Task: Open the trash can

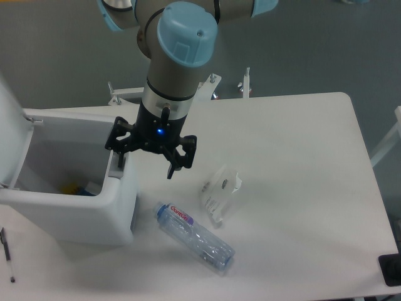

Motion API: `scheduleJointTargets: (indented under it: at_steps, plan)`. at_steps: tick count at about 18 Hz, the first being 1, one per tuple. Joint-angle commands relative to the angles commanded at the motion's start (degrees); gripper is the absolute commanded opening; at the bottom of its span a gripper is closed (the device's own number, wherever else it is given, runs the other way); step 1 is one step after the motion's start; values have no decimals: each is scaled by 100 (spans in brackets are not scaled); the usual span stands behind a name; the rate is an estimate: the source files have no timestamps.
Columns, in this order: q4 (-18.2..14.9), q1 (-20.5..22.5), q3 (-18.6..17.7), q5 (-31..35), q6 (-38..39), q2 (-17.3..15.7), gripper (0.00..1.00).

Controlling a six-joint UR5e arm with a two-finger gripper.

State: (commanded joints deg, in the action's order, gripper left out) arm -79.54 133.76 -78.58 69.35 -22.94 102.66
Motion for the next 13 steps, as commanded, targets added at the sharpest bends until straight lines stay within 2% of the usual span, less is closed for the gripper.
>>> scheduleJointTargets:
  at_steps: [5, 13]
  plan:
    - [26, 396, 343, -9, -227, 26, 100]
    - [26, 1187, 326, -9, -1660, 254, 100]
